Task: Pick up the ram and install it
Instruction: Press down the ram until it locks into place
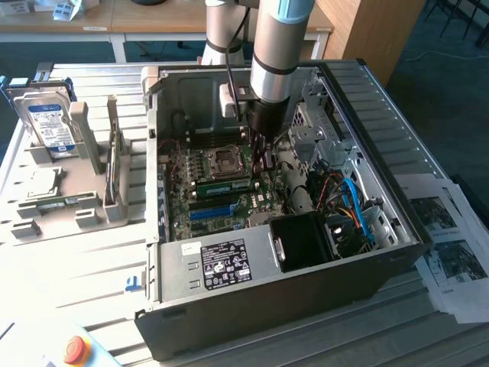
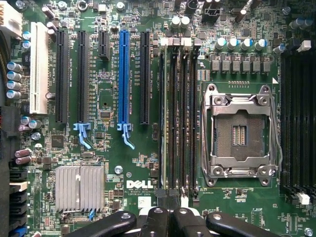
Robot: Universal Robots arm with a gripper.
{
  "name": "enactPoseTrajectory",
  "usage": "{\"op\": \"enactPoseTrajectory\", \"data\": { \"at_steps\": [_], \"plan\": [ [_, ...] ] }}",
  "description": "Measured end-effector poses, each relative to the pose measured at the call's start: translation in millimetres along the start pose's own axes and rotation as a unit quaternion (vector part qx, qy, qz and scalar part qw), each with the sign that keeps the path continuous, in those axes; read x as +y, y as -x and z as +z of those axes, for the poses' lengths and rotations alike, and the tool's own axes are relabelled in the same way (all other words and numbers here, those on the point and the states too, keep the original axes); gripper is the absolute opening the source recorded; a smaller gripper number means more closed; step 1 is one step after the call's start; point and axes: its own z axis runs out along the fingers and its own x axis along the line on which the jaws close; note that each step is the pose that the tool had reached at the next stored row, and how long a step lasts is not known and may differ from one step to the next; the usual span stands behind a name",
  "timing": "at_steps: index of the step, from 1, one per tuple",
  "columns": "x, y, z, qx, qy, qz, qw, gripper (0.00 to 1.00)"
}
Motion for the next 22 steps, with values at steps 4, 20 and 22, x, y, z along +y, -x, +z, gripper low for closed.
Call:
{"op": "enactPoseTrajectory", "data": {
  "at_steps": [4, 20, 22],
  "plan": [
    [0.0, 0.0, 0.7, 0.0001, 0.0001, 0.000, 1.0000, 0.10],
    [-0.1, 0.0, 2.8, -0.0001, 0.0000, 0.000, 1.0000, 0.10],
    [-0.1, -0.1, 3.3, 0.0000, 0.0000, 0.000, 1.0000, 0.10]
  ]
}}
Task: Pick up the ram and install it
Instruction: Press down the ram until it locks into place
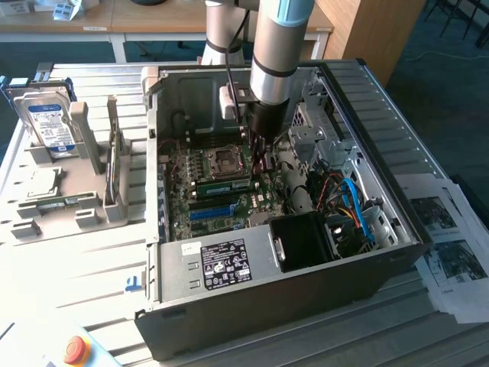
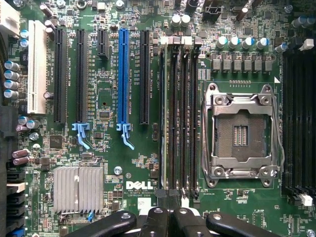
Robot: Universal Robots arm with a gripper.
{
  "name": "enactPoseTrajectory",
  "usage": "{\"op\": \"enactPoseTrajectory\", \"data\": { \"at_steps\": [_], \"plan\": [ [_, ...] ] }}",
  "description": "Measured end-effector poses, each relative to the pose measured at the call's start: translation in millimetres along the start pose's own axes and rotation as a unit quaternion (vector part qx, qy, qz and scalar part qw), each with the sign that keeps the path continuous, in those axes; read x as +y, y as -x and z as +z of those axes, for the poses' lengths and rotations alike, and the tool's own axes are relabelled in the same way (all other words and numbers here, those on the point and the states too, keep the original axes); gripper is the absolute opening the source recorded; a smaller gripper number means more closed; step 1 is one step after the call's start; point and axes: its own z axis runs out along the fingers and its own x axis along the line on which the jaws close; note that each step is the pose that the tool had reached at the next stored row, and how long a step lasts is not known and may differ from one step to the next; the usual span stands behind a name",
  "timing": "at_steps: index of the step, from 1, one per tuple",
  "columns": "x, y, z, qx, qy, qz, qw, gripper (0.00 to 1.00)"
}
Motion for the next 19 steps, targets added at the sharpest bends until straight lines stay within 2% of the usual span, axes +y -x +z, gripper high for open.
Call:
{"op": "enactPoseTrajectory", "data": {
  "at_steps": [19],
  "plan": [
    [0.0, -0.1, 2.3, 0.0001, 0.0000, 0.000, 1.0000, 0.10]
  ]
}}
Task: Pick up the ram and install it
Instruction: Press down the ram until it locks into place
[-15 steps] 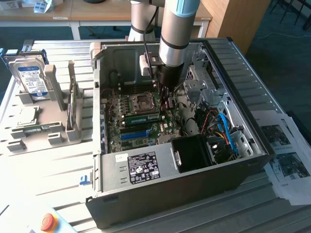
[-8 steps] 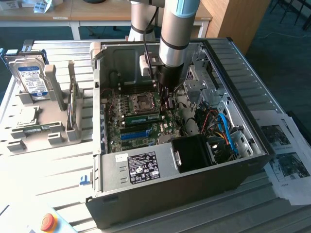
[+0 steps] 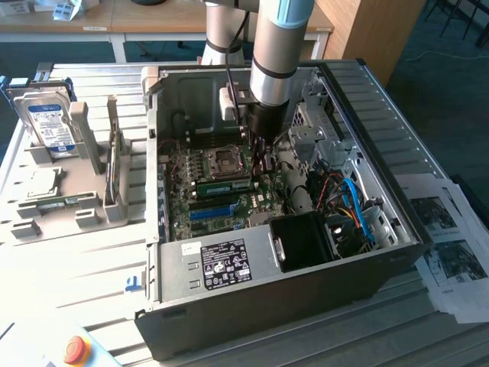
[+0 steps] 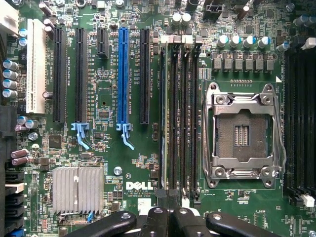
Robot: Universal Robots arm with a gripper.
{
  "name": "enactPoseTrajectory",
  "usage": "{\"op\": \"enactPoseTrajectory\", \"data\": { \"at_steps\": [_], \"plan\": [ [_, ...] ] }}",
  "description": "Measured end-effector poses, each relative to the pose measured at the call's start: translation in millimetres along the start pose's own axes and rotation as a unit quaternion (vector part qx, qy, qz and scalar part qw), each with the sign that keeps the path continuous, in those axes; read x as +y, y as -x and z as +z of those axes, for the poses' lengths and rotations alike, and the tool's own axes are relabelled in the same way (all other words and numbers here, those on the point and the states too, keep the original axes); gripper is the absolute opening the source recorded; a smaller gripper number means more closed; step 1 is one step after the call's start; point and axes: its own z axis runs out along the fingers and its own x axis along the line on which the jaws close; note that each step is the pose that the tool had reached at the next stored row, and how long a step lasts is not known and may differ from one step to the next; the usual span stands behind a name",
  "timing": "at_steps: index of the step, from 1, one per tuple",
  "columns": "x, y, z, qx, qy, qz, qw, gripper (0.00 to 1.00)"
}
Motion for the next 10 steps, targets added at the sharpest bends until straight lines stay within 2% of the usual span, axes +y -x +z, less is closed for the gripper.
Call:
{"op": "enactPoseTrajectory", "data": {
  "at_steps": [10],
  "plan": [
    [0.0, 0.0, 1.2, 0.0001, 0.0000, 0.000, 1.0000, 0.10]
  ]
}}
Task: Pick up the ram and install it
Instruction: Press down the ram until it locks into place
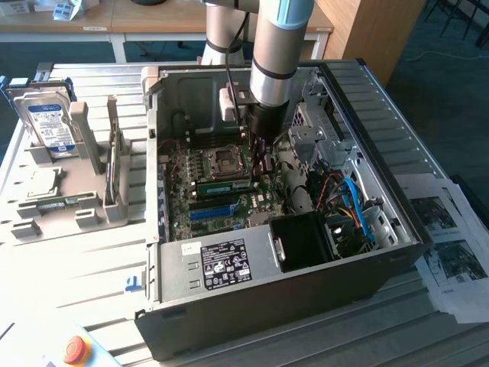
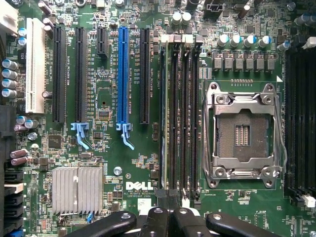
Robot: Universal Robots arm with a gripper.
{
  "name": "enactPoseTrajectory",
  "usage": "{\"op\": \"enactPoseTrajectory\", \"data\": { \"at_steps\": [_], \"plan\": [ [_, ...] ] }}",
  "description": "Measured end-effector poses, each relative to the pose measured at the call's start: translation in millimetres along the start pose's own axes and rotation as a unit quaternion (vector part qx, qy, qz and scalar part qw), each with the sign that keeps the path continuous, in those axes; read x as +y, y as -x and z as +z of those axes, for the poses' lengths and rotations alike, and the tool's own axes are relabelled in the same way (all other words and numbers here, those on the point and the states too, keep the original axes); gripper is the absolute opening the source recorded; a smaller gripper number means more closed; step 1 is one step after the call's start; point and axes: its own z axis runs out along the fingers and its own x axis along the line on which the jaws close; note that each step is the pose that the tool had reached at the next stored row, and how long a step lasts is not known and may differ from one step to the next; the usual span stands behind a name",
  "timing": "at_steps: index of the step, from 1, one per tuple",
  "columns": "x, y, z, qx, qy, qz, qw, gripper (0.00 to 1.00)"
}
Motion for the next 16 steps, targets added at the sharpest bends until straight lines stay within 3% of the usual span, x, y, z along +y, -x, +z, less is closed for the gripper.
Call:
{"op": "enactPoseTrajectory", "data": {
  "at_steps": [8, 16],
  "plan": [
    [-0.1, 0.2, -0.9, -0.0006, -0.0002, 0.000, 1.0000, 0.10],
    [0.0, 0.1, -8.3, -0.0002, -0.0001, 0.000, 1.0000, 0.10]
  ]
}}
